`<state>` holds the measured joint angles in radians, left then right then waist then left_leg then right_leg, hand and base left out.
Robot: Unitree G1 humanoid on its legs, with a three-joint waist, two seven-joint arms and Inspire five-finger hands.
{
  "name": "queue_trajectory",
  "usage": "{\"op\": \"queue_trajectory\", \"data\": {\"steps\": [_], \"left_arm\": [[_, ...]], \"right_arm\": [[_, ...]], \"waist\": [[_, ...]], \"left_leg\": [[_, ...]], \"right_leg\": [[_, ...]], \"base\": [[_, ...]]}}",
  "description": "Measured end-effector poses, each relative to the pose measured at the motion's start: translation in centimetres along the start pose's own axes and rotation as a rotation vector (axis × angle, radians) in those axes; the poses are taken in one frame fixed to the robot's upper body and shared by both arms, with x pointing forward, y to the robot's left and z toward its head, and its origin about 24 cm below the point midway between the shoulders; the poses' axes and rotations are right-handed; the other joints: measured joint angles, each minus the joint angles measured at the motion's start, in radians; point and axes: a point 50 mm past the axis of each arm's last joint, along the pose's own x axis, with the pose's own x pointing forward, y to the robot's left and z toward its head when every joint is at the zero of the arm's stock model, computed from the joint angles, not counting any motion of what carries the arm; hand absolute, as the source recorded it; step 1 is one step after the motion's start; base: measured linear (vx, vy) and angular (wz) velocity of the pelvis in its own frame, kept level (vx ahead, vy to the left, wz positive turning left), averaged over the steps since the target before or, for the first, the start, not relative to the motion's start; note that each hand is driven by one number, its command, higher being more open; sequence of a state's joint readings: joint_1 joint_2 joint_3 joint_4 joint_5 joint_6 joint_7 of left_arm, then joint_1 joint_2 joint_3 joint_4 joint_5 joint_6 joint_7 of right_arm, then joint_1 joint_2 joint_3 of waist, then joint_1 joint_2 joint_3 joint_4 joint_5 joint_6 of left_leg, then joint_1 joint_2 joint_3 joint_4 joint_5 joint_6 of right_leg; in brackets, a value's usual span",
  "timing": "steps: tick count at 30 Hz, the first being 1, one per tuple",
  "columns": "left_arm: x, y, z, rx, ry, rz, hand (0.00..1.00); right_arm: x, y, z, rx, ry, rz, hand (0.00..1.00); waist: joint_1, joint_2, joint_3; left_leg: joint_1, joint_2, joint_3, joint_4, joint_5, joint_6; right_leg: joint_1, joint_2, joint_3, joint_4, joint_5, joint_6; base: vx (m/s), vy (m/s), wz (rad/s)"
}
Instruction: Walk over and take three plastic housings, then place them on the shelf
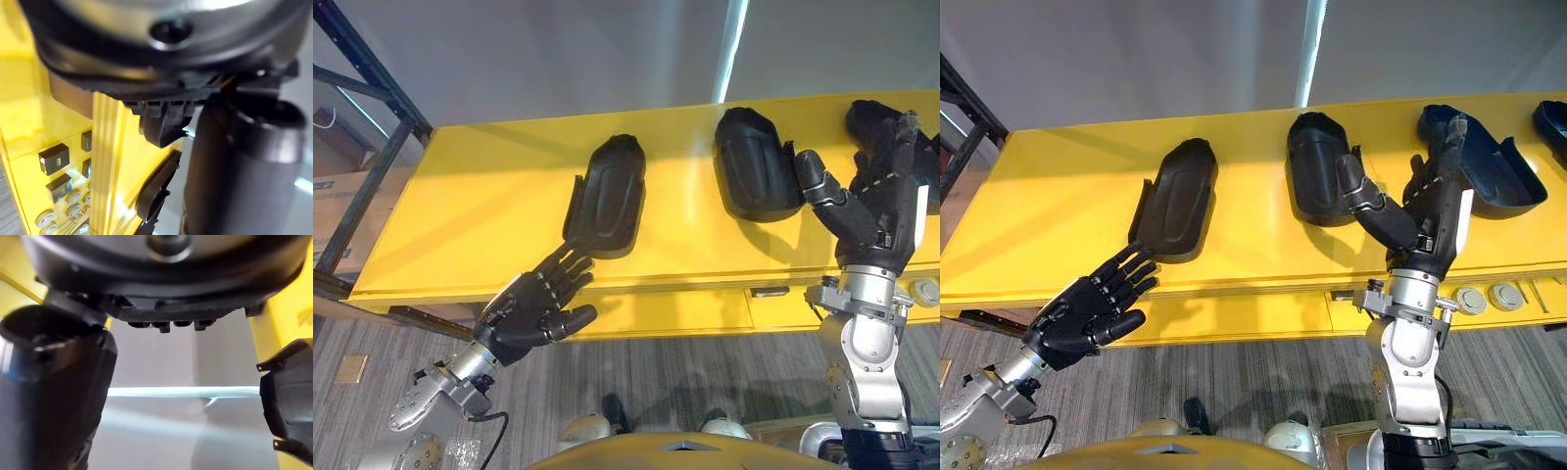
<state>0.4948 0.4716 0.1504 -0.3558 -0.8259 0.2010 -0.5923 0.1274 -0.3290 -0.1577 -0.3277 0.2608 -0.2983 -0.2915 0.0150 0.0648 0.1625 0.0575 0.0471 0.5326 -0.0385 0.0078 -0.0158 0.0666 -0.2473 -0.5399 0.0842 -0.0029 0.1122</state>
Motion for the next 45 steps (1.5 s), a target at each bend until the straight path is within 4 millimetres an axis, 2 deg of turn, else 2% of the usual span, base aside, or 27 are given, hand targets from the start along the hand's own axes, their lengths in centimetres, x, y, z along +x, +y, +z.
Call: {"op": "queue_trajectory", "data": {"steps": [15, 23, 27, 36, 45], "left_arm": [[2.5, 1.4, 0.2, 0.003, -0.016, 0.006, 1.00], [4.2, 1.1, -0.2, -0.004, -0.016, -0.040, 1.00], [4.4, 1.0, -0.2, 0.000, -0.022, -0.049, 1.00], [4.7, 0.7, -0.1, 0.008, -0.030, -0.067, 1.00], [4.7, 0.9, 0.1, 0.028, -0.054, -0.029, 1.00]], "right_arm": [[-0.2, -1.2, 0.1, -0.030, 0.000, -0.041, 1.00], [-0.3, -1.4, 0.1, -0.030, 0.003, -0.069, 1.00], [-0.5, -1.3, -0.1, -0.018, 0.015, -0.080, 1.00], [-1.0, -1.1, -0.4, -0.020, 0.041, -0.062, 1.00], [-1.2, -0.7, -0.6, -0.008, 0.052, -0.050, 1.00]], "waist": [[-0.024, 0.004, -0.002], [-0.030, 0.004, -0.002], [-0.042, 0.004, -0.002], [-0.042, 0.003, -0.003], [-0.034, -0.016, -0.014]], "left_leg": [[0.004, 0.002, 0.021, 0.013, -0.011, -0.001], [0.003, 0.004, 0.025, 0.020, -0.016, 0.000], [0.003, 0.003, 0.025, 0.020, -0.018, 0.002], [0.004, 0.003, 0.026, 0.021, -0.018, 0.002], [0.004, 0.004, 0.023, 0.020, -0.017, 0.004]], "right_leg": [[-0.007, 0.003, 0.027, 0.000, 0.004, 0.001], [-0.007, 0.003, 0.031, 0.000, 0.008, 0.001], [-0.006, 0.003, 0.033, 0.000, 0.011, 0.001], [-0.006, 0.003, 0.034, 0.000, 0.016, 0.000], [-0.005, 0.003, 0.033, -0.001, 0.020, -0.001]], "base": [[-0.01, -0.002, -0.04], [-0.01, 0.001, -0.01], [-0.01, 0.002, 0.00], [0.00, 0.000, 0.00], [0.00, 0.000, 0.00]]}}
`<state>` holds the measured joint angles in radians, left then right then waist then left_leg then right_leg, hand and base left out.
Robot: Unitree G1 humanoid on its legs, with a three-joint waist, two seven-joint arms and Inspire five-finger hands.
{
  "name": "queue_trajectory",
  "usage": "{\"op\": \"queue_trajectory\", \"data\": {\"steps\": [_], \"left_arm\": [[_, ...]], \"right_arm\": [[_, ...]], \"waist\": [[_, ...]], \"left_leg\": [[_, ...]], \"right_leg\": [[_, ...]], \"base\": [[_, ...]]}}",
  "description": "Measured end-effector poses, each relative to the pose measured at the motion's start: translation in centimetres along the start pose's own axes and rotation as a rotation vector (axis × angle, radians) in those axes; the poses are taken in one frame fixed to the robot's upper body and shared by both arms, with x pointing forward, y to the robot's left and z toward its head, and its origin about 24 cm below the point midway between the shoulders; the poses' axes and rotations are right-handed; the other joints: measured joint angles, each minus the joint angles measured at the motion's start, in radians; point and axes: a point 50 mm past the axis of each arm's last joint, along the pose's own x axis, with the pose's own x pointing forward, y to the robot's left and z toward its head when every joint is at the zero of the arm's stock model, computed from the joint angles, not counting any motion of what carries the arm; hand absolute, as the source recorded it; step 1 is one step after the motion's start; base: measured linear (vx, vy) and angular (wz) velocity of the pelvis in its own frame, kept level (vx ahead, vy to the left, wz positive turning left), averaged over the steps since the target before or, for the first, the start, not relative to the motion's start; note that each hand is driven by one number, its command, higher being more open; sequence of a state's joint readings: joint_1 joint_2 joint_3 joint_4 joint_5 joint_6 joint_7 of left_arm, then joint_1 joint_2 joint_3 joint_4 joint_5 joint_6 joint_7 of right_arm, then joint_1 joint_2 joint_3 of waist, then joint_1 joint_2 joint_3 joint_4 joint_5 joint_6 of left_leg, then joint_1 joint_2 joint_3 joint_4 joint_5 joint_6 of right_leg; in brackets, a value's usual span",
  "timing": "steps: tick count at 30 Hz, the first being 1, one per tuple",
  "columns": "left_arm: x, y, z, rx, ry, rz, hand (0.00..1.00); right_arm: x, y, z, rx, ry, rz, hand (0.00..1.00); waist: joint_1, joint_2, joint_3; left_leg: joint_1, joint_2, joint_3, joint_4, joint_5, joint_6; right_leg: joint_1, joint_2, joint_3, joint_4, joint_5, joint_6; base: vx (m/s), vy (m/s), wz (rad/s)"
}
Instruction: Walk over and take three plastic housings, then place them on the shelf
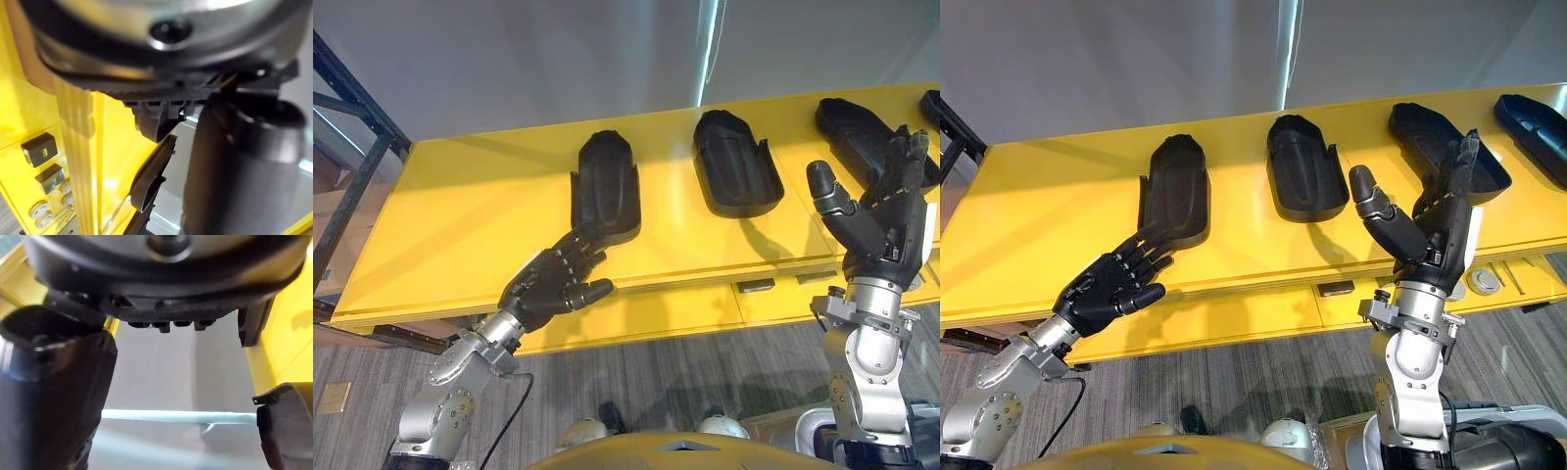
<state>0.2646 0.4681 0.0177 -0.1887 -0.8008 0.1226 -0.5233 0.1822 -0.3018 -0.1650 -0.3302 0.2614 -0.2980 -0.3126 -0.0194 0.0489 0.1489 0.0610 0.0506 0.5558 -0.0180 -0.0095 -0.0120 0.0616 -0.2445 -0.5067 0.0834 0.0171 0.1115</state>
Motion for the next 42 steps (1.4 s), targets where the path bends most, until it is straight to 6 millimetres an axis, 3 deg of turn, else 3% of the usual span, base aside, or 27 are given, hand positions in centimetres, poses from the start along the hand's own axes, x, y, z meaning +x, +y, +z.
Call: {"op": "queue_trajectory", "data": {"steps": [16, 20, 23, 26, 30, 37, 42], "left_arm": [[0.5, -1.3, 1.1, 0.015, -0.102, -0.080, 1.00], [0.6, -3.0, 2.7, 0.049, -0.178, -0.208, 1.00], [0.1, -4.0, 5.6, 0.080, -0.366, -0.256, 1.00], [-1.0, -4.1, 7.8, 0.114, -0.567, -0.188, 1.00], [-2.1, -4.1, 9.3, 0.148, -0.717, -0.098, 1.00], [-2.7, -4.3, 9.4, 0.136, -0.811, 0.041, 1.00], [-2.9, -4.1, 9.7, 0.100, -0.862, 0.131, 1.00]], "right_arm": [[-0.6, 0.1, -0.4, 0.020, 0.027, -0.025, 1.00], [-0.7, 0.2, -0.5, 0.021, 0.032, -0.018, 1.00], [-0.7, 0.3, -0.5, 0.024, 0.032, 0.004, 1.00], [-0.9, 0.7, -0.6, 0.046, 0.038, 0.029, 1.00], [-1.1, 1.3, -0.2, 0.108, 0.026, 0.029, 1.00], [-1.2, 2.5, -0.2, 0.139, 0.025, 0.036, 1.00], [-1.4, 2.6, -0.3, 0.152, 0.030, 0.008, 1.00]], "waist": [[0.014, -0.003, 0.001], [0.016, -0.007, 0.002], [0.015, -0.007, 0.002], [0.015, -0.009, 0.000], [0.017, -0.018, -0.006], [0.018, -0.038, -0.014], [-0.010, -0.044, -0.018]], "left_leg": [[-0.001, -0.001, -0.003, -0.003, 0.002, 0.002], [-0.001, -0.001, -0.003, -0.004, 0.002, 0.003], [0.002, -0.001, 0.001, -0.002, 0.004, 0.004], [0.022, -0.001, 0.005, -0.003, 0.002, 0.002], [0.023, -0.001, 0.006, -0.009, 0.000, 0.000], [0.056, -0.002, 0.048, -0.031, -0.004, -0.009], [0.074, 0.004, 0.098, -0.032, -0.005, -0.013]], "right_leg": [[0.000, 0.001, -0.002, -0.002, 0.001, -0.001], [0.000, 0.001, -0.002, -0.004, 0.002, -0.001], [0.003, 0.003, 0.000, -0.012, 0.007, -0.001], [0.030, 0.004, 0.001, -0.035, 0.014, 0.001], [0.031, 0.005, 0.001, -0.036, 0.014, 0.001], [0.030, 0.018, 0.045, -0.043, 0.022, 0.000], [0.026, 0.029, 0.089, -0.072, 0.038, -0.002]], "base": [[0.00, 0.000, 0.00], [0.00, 0.000, 0.00], [0.00, 0.000, -0.03], [0.00, 0.008, -0.06], [-0.01, 0.003, -0.01], [-0.02, 0.016, -0.17], [0.00, 0.014, -0.32]]}}
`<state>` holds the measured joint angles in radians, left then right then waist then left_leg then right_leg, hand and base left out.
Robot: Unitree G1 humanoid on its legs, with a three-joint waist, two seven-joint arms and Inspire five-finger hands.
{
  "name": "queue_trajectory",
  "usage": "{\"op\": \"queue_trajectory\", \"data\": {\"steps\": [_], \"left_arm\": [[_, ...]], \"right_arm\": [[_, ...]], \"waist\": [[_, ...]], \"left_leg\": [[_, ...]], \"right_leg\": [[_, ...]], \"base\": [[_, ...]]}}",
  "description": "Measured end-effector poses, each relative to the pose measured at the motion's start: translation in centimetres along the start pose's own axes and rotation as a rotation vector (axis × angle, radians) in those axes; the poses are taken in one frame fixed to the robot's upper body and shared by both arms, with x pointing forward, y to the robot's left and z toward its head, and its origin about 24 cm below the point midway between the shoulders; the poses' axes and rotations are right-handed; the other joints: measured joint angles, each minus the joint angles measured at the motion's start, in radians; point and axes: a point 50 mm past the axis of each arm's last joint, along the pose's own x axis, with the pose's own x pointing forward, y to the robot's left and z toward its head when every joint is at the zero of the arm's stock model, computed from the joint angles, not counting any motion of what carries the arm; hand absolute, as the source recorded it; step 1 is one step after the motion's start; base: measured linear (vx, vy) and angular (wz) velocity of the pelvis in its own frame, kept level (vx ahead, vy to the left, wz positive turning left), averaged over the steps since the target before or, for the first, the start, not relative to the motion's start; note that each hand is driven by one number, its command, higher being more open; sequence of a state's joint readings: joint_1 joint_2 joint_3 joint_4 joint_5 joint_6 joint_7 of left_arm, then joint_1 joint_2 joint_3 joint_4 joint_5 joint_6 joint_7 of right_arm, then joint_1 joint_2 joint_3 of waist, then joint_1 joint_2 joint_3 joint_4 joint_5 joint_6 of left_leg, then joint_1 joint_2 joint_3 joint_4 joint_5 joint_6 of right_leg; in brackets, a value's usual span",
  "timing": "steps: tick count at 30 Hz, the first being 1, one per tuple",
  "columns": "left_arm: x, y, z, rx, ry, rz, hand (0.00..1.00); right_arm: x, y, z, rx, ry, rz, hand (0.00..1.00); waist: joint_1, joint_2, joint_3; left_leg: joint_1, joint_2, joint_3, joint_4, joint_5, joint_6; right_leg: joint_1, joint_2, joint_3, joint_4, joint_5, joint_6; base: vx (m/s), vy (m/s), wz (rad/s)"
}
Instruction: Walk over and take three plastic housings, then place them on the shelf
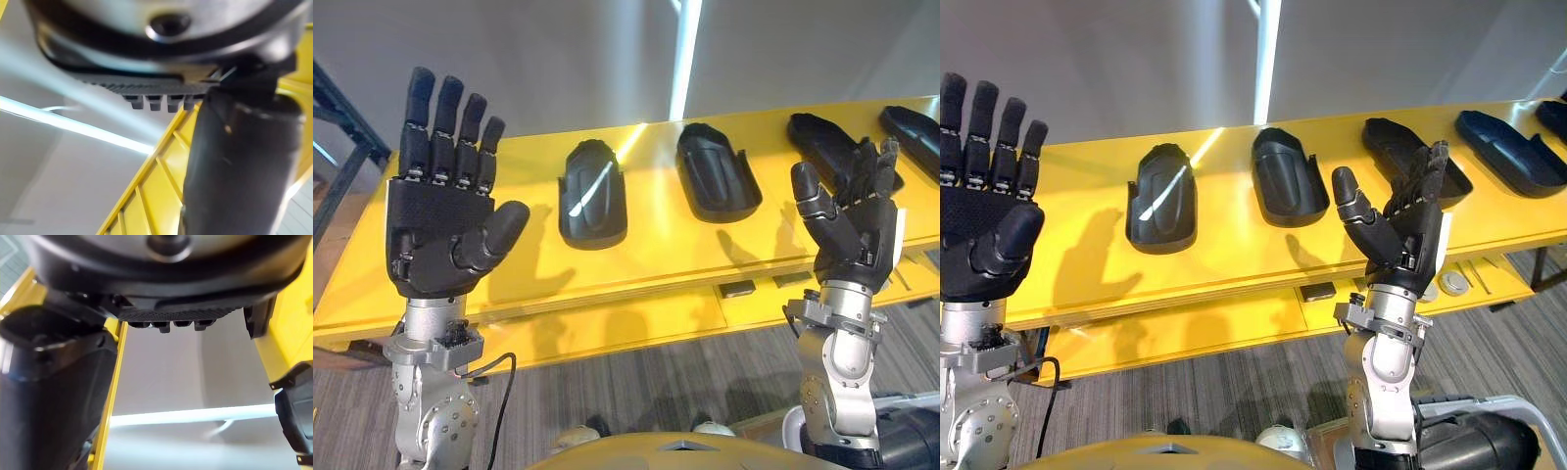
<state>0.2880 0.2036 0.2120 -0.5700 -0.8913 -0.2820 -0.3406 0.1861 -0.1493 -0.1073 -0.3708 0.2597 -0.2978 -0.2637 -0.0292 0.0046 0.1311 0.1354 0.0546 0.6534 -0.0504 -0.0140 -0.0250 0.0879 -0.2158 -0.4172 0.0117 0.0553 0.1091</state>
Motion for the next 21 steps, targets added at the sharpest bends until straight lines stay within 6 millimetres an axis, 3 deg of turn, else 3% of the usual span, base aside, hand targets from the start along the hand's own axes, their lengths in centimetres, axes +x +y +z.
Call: {"op": "queue_trajectory", "data": {"steps": [5, 14, 19, 21], "left_arm": [[0.2, 0.3, -0.1, 0.029, -0.010, 0.104, 1.00], [0.2, 0.5, -0.3, 0.140, -0.026, 0.278, 1.00], [-0.2, 0.7, -0.3, 0.525, 0.012, 0.379, 1.00], [-0.4, 1.0, -0.2, 0.601, 0.030, 0.387, 1.00]], "right_arm": [[-0.1, -0.3, 0.0, -0.009, 0.001, 0.010, 1.00], [-0.4, -0.2, -0.2, -0.021, 0.022, 0.088, 1.00], [-0.8, 1.0, -0.6, 0.006, 0.050, 0.149, 1.00], [-0.9, 1.4, -0.8, 0.013, 0.067, 0.163, 1.00]], "waist": [[-0.033, -0.002, -0.001], [-0.033, -0.001, -0.002], [-0.027, 0.000, -0.002], [-0.024, 0.000, -0.002]], "left_leg": [[0.010, 0.016, 0.040, 0.014, -0.012, -0.015], [0.009, 0.028, 0.036, 0.030, -0.015, -0.022], [-0.004, 0.024, -0.020, 0.028, -0.009, -0.016], [-0.011, 0.021, -0.035, 0.024, -0.002, -0.012]], "right_leg": [[-0.004, 0.015, 0.035, -0.014, 0.002, -0.003], [0.003, 0.025, 0.026, -0.026, 0.002, -0.003], [0.027, 0.020, -0.033, -0.030, 0.002, -0.003], [0.030, 0.018, -0.053, -0.030, 0.002, -0.003]], "base": [[0.00, -0.009, -0.23], [0.00, -0.004, 0.00], [-0.02, 0.018, 0.28], [-0.01, 0.020, 0.35]]}}
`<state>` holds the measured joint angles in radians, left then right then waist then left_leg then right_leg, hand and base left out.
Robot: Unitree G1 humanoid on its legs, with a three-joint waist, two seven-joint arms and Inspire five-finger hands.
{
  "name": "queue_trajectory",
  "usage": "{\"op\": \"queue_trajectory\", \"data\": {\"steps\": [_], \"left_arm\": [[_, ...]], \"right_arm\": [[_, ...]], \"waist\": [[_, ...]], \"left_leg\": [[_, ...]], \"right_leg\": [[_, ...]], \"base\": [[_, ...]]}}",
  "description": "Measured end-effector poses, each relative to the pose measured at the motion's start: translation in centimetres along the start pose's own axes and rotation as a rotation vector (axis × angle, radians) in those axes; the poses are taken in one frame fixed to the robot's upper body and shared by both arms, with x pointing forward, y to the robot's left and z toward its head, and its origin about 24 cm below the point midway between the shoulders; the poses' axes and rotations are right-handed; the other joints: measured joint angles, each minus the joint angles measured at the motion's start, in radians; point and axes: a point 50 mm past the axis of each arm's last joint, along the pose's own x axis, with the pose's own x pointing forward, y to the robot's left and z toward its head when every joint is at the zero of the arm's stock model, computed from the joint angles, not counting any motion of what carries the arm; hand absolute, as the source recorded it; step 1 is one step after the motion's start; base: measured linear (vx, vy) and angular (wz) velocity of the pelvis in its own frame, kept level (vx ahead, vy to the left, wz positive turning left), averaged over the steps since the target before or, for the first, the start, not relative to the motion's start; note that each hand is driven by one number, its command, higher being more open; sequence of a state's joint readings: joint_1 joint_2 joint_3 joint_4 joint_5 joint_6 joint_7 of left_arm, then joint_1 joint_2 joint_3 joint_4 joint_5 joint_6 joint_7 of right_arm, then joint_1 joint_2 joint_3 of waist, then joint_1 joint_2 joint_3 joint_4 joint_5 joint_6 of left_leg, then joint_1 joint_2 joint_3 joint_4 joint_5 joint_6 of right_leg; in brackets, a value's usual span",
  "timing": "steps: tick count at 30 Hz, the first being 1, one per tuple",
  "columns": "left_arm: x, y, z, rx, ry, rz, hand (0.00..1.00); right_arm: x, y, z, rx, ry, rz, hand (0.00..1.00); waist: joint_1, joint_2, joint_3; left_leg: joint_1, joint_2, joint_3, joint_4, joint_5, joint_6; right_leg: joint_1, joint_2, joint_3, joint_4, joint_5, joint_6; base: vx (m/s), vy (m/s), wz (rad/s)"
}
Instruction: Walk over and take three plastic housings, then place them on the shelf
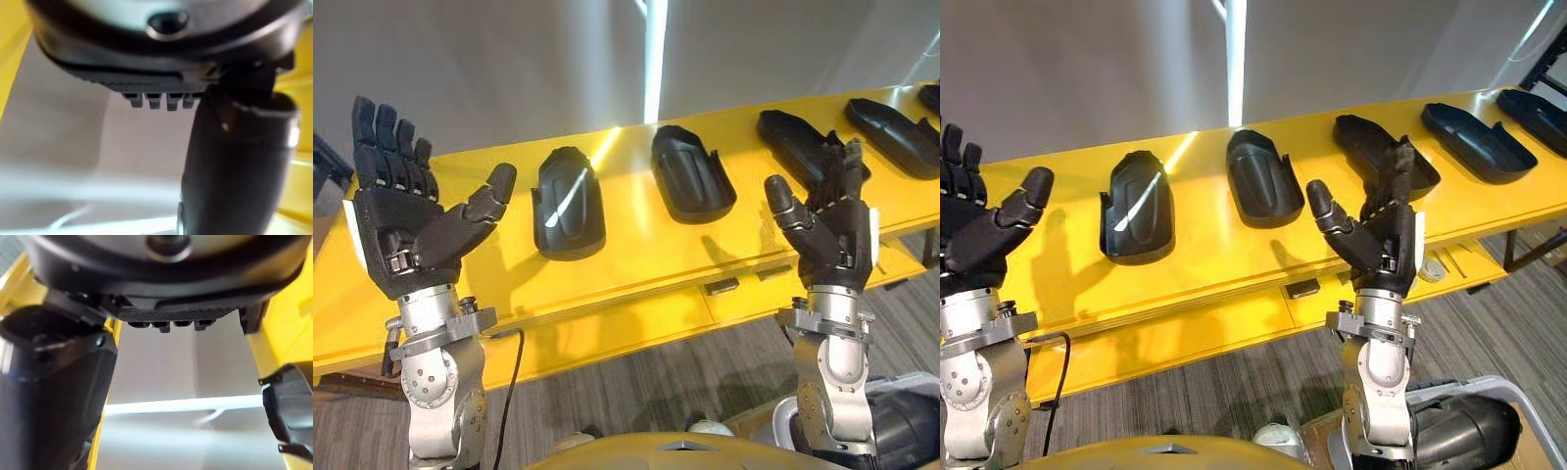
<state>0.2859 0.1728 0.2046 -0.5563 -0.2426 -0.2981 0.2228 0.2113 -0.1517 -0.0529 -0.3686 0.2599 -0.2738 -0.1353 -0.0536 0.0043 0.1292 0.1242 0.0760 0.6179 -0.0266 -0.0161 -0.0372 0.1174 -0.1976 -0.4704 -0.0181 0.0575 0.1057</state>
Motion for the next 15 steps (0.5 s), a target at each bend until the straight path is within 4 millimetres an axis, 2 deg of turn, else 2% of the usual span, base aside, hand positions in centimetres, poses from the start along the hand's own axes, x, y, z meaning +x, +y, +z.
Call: {"op": "queue_trajectory", "data": {"steps": [4, 8, 10, 15], "left_arm": [[-0.8, 0.7, -0.3, 0.118, 0.040, -0.001, 1.00], [-1.8, 1.0, -0.6, 0.274, 0.067, -0.057, 1.00], [-2.1, 1.0, -0.7, 0.316, 0.084, -0.104, 1.00], [-2.8, 1.0, -1.3, 0.349, 0.150, -0.232, 1.00]], "right_arm": [[-0.2, 0.8, -0.6, 0.013, 0.044, 0.030, 1.00], [-0.1, 1.5, -0.9, 0.005, 0.049, 0.062, 1.00], [-0.1, 1.7, -0.9, 0.003, 0.050, 0.071, 1.00], [0.4, 1.8, -0.6, -0.014, 0.031, 0.100, 1.00]], "waist": [[0.027, 0.001, 0.001], [0.036, 0.002, 0.004], [0.051, 0.003, 0.006], [0.051, 0.012, 0.041]], "left_leg": [[-0.016, -0.011, -0.049, -0.027, 0.023, 0.008], [-0.034, -0.026, -0.080, -0.061, 0.039, 0.010], [-0.046, -0.030, -0.081, -0.061, 0.040, 0.011], [-0.054, -0.032, -0.094, -0.061, 0.048, 0.021]], "right_leg": [[0.006, -0.004, -0.044, -0.001, -0.001, -0.001], [-0.002, -0.010, -0.076, -0.001, -0.002, -0.001], [-0.012, -0.012, -0.075, -0.001, -0.002, -0.001], [-0.014, -0.014, -0.080, 0.000, -0.002, -0.001]], "base": [[-0.02, 0.030, 0.33], [-0.03, 0.043, 0.28], [-0.01, 0.041, 0.11], [0.01, 0.014, 0.05]]}}
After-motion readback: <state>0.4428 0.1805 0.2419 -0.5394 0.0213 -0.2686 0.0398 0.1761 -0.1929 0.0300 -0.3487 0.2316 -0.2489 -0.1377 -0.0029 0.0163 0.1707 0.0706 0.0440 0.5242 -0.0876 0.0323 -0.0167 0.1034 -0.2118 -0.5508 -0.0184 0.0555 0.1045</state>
